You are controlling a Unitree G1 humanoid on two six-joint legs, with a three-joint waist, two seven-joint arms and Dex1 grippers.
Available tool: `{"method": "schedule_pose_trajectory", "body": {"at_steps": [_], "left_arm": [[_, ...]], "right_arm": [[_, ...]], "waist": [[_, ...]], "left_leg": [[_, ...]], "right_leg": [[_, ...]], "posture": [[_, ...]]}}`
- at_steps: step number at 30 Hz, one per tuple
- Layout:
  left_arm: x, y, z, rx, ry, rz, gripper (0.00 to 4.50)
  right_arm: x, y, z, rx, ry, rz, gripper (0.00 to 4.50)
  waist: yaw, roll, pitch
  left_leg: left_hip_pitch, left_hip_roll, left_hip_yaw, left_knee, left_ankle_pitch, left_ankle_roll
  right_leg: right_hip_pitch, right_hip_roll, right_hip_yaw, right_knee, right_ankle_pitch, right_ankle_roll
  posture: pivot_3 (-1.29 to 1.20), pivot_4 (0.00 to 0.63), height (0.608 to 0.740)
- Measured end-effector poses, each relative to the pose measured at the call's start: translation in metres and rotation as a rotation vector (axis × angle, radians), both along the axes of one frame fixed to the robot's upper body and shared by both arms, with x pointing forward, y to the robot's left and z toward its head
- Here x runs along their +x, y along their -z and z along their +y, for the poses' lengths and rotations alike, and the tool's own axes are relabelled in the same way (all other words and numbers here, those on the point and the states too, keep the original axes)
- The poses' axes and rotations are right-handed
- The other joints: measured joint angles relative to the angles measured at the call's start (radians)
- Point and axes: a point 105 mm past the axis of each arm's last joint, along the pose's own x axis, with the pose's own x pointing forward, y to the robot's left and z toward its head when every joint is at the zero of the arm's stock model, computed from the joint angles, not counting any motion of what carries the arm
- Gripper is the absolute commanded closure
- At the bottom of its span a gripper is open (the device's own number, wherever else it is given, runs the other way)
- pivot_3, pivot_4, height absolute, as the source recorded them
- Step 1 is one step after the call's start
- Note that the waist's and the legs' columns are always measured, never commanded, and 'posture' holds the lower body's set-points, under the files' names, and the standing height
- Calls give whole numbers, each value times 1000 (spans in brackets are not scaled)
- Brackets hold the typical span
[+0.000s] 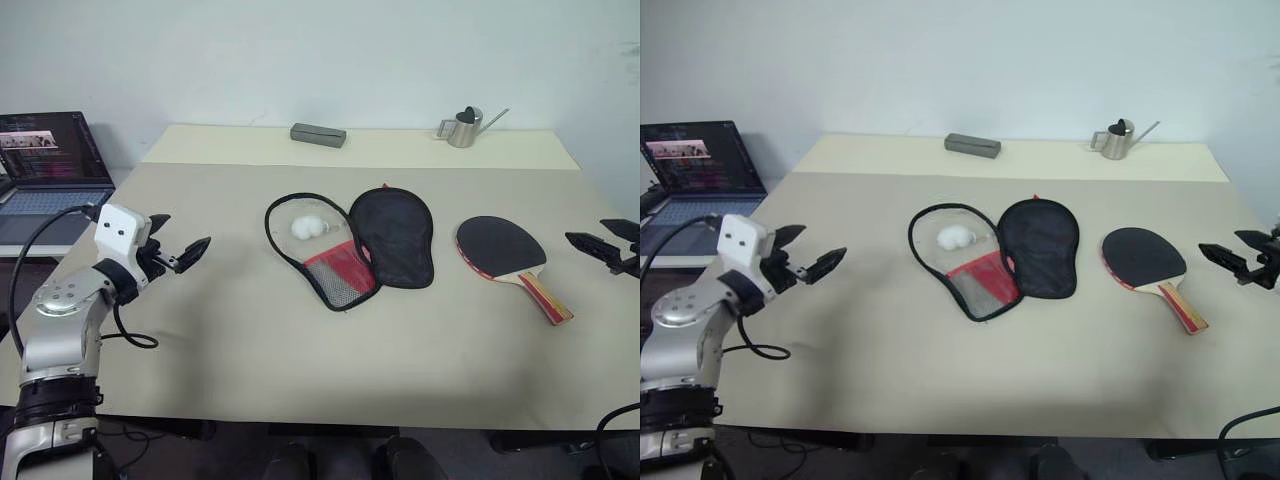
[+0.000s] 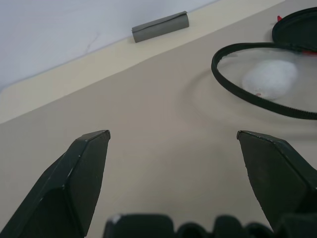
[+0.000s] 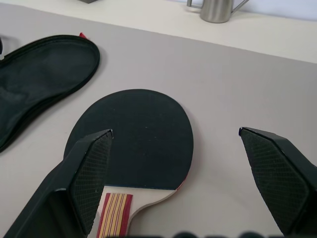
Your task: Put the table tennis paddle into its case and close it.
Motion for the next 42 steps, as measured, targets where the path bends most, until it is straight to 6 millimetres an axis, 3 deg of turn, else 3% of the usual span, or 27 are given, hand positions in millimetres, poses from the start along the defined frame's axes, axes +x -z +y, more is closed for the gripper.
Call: {"method": "schedule_pose_trajectory", "body": {"at_steps": [6, 12, 20, 25, 34, 38, 42], "left_arm": [[2, -10, -3, 19, 28, -23, 0], [4, -16, -11, 19, 87, -29, 0], [7, -27, -28, 11, 194, -27, 0], [10, -29, -46, 20, 296, -4, 0], [12, -19, -75, 10, 425, 42, 0], [10, -17, -82, 16, 462, 50, 0], [9, -16, -88, 25, 483, 54, 0]], "right_arm": [[0, -4, 6, -4, -20, -7, 27], [-5, -8, 28, 18, -111, 14, 27], [-13, -11, 81, 13, -270, 19, 27], [-10, -1, 132, 54, -376, 25, 27], [5, 16, 181, 133, -432, 72, 27], [15, 19, 193, 127, -436, 90, 27], [22, 38, 201, 119, -426, 156, 27]], "waist": [[-1, 0, 0], [0, 0, 0], [-1, 0, 0], [-1, 0, 0], [-1, -1, 0], [-1, -1, 0], [-1, -1, 0]], "left_leg": [[0, 0, 0, 0, 0, 0], [0, 0, 0, 0, 0, 0], [-1, 0, -1, 0, 0, 0], [-1, 0, -1, 1, 0, 0], [-3, 0, -2, 1, 0, 0], [-5, 0, -2, 1, 0, 0], [-6, 0, -2, 1, 0, 0]], "right_leg": [[0, 0, 0, 0, 0, 0], [0, 0, 0, 0, 0, 0], [0, 0, -1, 0, 0, 0], [0, 0, -1, 1, 0, 0], [-2, 0, -1, 1, 0, 0], [-5, 1, -1, 1, 0, 0], [-6, 0, -1, 1, 0, 0]], "posture": [[0, 150, 740], [0, 150, 740], [0, 150, 740], [0, 150, 740], [0, 150, 740], [0, 150, 740], [0, 150, 740]]}}
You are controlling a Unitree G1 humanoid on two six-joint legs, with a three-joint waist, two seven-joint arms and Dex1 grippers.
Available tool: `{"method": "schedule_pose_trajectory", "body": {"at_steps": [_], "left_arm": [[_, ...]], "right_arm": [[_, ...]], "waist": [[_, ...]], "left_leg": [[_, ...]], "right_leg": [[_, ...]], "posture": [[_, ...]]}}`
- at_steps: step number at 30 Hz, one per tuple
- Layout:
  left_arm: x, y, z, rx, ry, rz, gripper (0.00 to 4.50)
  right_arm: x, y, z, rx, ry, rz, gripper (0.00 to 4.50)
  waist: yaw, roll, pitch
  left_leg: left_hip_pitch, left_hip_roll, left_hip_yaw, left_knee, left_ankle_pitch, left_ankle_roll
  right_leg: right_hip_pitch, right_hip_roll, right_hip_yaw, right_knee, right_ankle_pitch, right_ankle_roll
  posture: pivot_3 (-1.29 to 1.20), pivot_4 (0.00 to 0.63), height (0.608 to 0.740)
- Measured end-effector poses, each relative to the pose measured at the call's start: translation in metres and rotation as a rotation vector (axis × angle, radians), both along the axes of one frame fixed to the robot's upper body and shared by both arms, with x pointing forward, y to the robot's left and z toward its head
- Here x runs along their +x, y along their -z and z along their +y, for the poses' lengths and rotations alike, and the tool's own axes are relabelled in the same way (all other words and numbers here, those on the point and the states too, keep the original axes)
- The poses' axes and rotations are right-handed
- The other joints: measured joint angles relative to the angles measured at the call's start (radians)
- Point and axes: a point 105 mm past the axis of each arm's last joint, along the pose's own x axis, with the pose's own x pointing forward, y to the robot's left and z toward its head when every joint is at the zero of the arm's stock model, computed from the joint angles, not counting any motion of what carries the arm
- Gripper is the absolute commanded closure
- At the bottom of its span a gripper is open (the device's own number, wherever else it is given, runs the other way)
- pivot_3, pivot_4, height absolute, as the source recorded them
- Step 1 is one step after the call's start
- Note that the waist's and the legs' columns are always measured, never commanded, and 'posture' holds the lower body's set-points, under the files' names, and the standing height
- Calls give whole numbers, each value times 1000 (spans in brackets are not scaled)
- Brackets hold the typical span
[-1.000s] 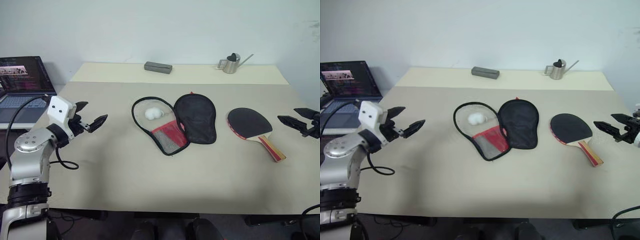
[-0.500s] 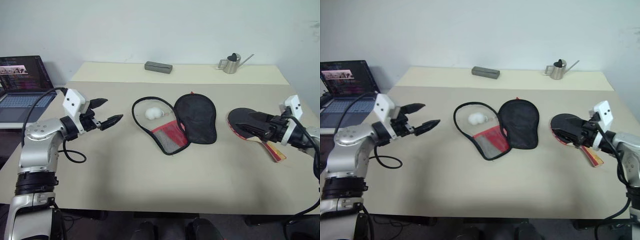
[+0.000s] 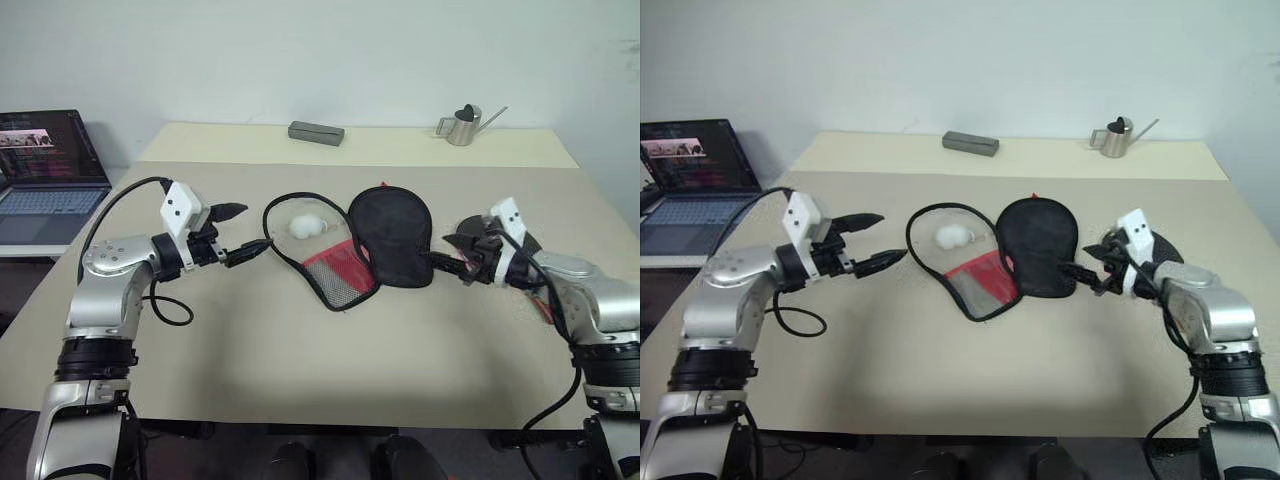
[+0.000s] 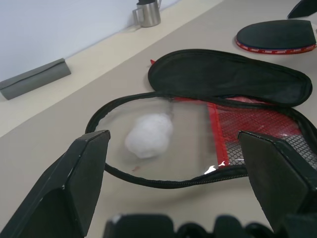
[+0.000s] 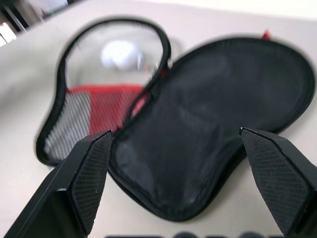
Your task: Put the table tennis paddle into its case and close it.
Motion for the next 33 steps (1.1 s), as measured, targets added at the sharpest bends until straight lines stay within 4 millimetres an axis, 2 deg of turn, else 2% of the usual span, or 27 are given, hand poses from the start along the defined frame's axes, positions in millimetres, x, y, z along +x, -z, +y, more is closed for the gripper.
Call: {"method": "schedule_pose_trajectory", "body": {"at_steps": [6, 10, 23, 32, 33], "left_arm": [[-2, -1, -6, 4, 30, -4, 0], [-2, -1, -8, 3, 35, -7, 0], [1, -7, -14, -2, 50, -31, 0], [1, -7, -24, -12, 99, -24, 0], [0, -5, -26, -10, 114, -12, 0]], "right_arm": [[11, 38, 8, -22, 28, 128, 27], [16, 49, 14, -42, 32, 142, 27], [26, 50, 14, -100, 69, 103, 27], [34, 51, 4, -138, 136, 91, 27], [34, 51, 3, -140, 139, 90, 196]], "waist": [[-1, 0, 0], [-2, 0, 0], [-1, 0, 0], [-1, 0, 0], [-1, 0, 0]], "left_leg": [[0, 0, 0, 0, 0, 0], [0, 0, 1, 0, 0, 0], [0, 0, 1, 0, 0, 0], [0, 0, 1, 0, 0, 0], [0, 0, 1, 0, 0, 0]], "right_leg": [[0, 0, 0, 1, 0, 0], [-1, 0, 0, 1, 0, 0], [-1, 0, -1, 1, 0, 0], [-2, 0, -1, 1, 0, 0], [-2, 0, -1, 1, 0, 0]], "posture": [[0, 150, 740], [0, 150, 740], [0, 150, 740], [0, 150, 740], [0, 150, 740]]}}
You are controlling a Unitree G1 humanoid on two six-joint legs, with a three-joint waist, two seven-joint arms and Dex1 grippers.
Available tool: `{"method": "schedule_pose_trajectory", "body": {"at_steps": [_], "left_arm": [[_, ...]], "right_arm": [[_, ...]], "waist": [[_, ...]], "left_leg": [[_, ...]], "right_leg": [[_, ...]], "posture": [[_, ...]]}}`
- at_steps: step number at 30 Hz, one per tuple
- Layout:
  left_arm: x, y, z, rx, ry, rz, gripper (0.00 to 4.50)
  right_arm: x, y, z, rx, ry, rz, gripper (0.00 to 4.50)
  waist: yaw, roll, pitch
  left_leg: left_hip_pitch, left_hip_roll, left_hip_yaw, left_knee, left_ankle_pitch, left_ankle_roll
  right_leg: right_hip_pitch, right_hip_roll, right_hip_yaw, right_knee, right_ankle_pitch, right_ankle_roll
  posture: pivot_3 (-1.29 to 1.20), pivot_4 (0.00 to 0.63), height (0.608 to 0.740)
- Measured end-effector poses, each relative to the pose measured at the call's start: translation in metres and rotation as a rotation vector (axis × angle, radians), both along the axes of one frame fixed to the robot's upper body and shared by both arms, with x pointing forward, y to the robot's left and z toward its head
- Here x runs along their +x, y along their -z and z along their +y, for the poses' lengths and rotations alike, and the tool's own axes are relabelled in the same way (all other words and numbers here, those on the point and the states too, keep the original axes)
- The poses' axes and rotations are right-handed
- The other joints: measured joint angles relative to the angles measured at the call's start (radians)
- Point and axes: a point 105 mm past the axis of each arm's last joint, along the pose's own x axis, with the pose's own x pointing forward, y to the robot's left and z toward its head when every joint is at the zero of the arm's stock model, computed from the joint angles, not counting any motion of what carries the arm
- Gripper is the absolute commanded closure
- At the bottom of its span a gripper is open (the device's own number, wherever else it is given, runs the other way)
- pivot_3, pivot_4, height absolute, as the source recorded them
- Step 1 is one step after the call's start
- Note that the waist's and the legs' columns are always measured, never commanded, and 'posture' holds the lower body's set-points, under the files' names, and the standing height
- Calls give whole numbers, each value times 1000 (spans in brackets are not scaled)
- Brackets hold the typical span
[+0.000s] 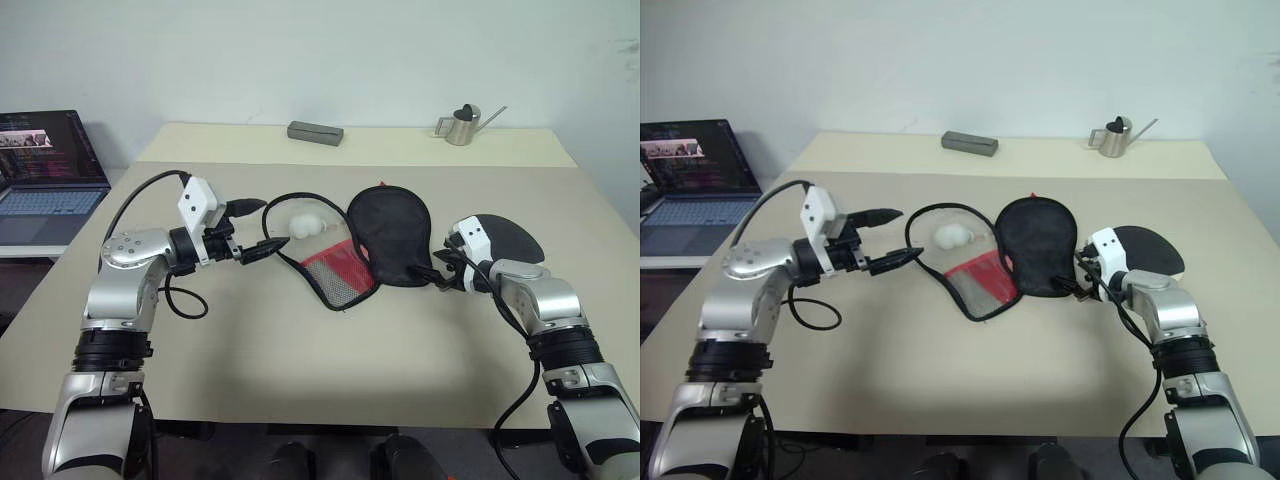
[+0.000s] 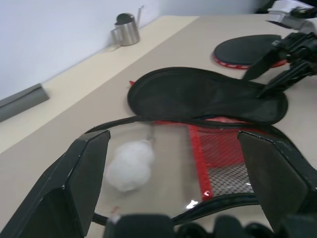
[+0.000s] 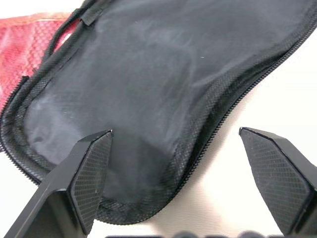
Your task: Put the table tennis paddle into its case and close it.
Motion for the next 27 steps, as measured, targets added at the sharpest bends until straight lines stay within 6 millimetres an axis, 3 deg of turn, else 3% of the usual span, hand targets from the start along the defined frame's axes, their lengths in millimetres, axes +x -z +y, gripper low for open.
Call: {"method": "schedule_pose_trajectory", "body": {"at_steps": [2, 6, 13, 27], "left_arm": [[-2, 2, -4, 0, 30, 18, 0], [-8, 4, -11, -6, 90, 56, 0], [-23, 5, -28, -1, 227, 124, 0], [-37, 13, -20, 66, 274, 190, 0]], "right_arm": [[1, 0, -1, -5, 7, -4, 588], [1, 0, -2, -13, 12, -5, 1861], [0, -2, 0, -15, 8, -5, 4431], [-10, -3, 6, -31, 1, -4, 4477]], "waist": [[0, 0, 0], [0, 0, 0], [-2, 0, 0], [-1, 0, 0]], "left_leg": [[0, 0, 0, 0, 0, 0], [0, 0, 0, 0, 0, 0], [-2, 0, 1, 0, 0, 0], [-7, 1, 1, 0, 0, 0]], "right_leg": [[0, 0, 0, 0, 0, 0], [0, 0, 0, 0, 0, 0], [-3, 1, 0, 1, 0, 0], [-7, 1, 1, 1, 0, 0]], "posture": [[0, 150, 740], [0, 150, 740], [0, 150, 740], [0, 150, 740]]}}
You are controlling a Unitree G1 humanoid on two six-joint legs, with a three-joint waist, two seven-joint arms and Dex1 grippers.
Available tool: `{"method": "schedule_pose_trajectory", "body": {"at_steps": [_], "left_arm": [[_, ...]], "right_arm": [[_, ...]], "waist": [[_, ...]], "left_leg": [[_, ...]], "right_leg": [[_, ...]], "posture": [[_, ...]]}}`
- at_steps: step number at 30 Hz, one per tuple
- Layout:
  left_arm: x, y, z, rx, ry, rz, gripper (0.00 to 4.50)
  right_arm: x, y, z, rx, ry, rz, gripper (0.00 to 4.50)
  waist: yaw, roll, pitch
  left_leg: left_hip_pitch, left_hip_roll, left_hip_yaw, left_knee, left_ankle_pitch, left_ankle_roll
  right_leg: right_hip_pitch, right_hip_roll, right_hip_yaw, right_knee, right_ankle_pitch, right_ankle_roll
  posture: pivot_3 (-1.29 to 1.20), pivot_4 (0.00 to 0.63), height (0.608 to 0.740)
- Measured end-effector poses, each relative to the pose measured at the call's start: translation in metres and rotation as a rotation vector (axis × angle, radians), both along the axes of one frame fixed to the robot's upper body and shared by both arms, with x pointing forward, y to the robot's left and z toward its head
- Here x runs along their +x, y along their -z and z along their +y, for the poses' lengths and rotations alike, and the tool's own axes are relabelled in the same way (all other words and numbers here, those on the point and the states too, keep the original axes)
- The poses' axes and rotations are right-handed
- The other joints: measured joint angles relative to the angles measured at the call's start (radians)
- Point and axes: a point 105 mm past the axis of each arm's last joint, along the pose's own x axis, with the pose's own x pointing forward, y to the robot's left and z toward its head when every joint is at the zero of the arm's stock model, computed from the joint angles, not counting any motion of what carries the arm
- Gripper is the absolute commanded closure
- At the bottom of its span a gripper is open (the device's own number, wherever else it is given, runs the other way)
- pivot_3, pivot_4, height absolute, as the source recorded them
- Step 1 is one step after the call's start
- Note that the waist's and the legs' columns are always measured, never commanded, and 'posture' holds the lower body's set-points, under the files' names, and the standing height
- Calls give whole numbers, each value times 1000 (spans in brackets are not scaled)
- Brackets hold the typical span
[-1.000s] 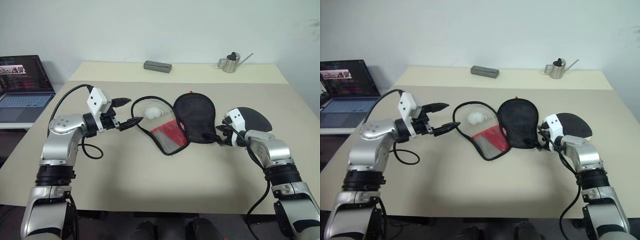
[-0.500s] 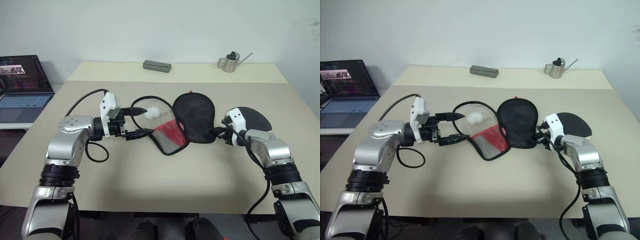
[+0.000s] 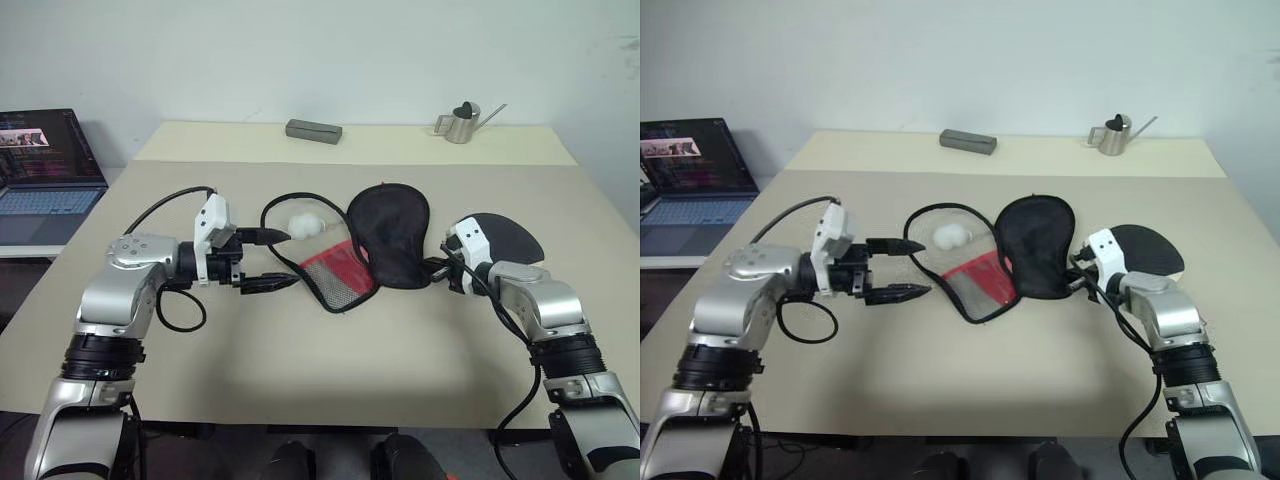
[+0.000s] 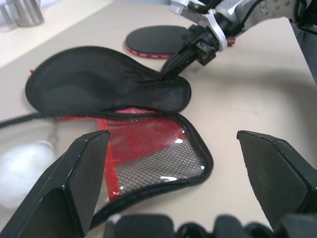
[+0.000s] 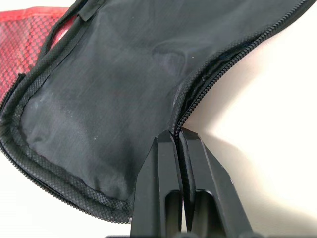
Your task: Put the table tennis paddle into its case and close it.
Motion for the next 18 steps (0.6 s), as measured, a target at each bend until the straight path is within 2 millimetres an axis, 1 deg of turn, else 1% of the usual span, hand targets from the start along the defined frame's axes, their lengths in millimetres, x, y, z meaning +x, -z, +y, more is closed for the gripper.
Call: {"method": "schedule_pose_trajectory", "body": {"at_steps": [7, 12, 18], "left_arm": [[-8, 2, -3, 13, 31, 11, 0], [-10, 3, -8, 23, 55, 12, 0], [-11, 3, -9, 26, 61, 14, 0]], "right_arm": [[-12, 3, 2, -5, 2, 24, 4477], [-21, 6, -11, -25, 22, 43, 4477], [-23, 4, -25, -44, 44, 52, 4477]], "waist": [[1, 0, 0], [2, 0, 0], [2, 0, 0]], "left_leg": [[-1, 0, -1, 1, 0, 0], [-1, 0, -1, 1, 0, 0], [-2, 0, -1, 3, 0, 0]], "right_leg": [[0, 0, 0, 0, 0, 0], [0, 0, 0, 0, 0, 0], [0, 0, -1, 0, 0, 0]], "posture": [[0, 150, 740], [0, 150, 740], [0, 150, 740]]}}
